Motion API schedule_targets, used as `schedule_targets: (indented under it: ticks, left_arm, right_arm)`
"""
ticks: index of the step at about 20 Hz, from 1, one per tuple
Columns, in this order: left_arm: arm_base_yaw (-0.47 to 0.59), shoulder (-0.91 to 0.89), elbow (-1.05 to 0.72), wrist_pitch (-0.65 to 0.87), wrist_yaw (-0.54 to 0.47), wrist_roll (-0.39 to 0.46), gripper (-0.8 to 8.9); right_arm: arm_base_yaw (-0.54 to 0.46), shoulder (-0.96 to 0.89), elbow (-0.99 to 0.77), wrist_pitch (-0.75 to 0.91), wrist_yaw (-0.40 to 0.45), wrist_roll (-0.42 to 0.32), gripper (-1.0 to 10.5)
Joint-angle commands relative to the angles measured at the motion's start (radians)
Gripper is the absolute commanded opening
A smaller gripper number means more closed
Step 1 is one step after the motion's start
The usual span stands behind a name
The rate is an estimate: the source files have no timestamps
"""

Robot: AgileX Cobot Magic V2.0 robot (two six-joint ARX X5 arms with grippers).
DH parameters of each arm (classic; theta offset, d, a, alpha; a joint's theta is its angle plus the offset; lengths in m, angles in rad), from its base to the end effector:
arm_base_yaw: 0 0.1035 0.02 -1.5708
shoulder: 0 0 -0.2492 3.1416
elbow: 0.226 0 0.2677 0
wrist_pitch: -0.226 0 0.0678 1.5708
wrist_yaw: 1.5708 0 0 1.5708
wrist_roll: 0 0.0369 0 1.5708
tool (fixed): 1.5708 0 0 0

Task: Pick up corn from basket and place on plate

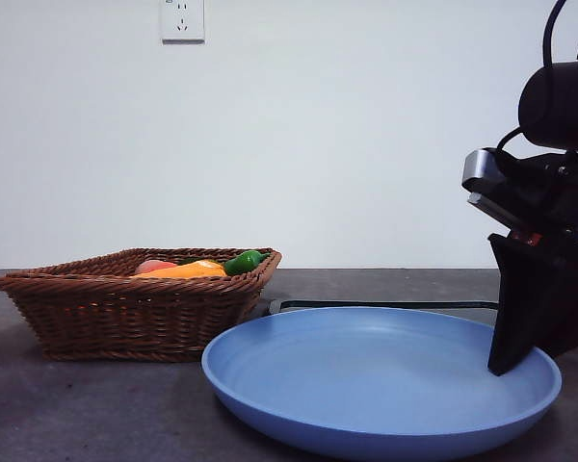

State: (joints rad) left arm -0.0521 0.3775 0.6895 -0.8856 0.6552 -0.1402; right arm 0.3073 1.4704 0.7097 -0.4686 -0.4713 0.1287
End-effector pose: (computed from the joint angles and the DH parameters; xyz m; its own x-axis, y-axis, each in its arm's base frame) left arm 0.0984 -0.0276 0.2799 0.6334 -0.6432 -0.4303 0.4713 0.7616 -0.4448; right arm 0.2419 0.0943 0.1202 0.1471 0.5230 -0.8395 -0.2957 0.8332 0.4673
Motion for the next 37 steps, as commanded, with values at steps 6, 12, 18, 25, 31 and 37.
schedule_targets:
  ticks: [6, 12, 18, 25, 31, 37]
  left_arm:
    - [-0.003, 0.185, 0.022, 0.119, -0.009, 0.021, 4.30]
    - [-0.114, 0.451, 0.040, 0.315, -0.091, 0.042, 4.30]
    - [-0.283, 0.762, 0.195, 0.372, -0.361, 0.162, 4.30]
    - [-0.382, 1.129, 0.402, 0.383, -0.501, 0.269, 4.30]
    - [-0.404, 1.327, 0.526, 0.385, -0.544, 0.313, 4.30]
    - [-0.411, 1.403, 0.550, 0.416, -0.544, 0.320, 4.30]
  right_arm:
    - [-0.035, -0.163, 0.007, -0.148, 0.035, -0.009, 0.0]
    - [-0.077, -0.396, 0.011, -0.265, 0.034, -0.009, 0.0]
    - [-0.108, -0.513, 0.011, -0.319, 0.026, -0.001, 0.0]
    - [-0.109, -0.544, 0.012, -0.318, 0.026, 0.014, 0.0]
    - [-0.109, -0.544, 0.012, -0.318, 0.026, 0.017, 0.0]
    - [-0.110, -0.544, 0.012, -0.309, 0.027, 0.017, 0.0]
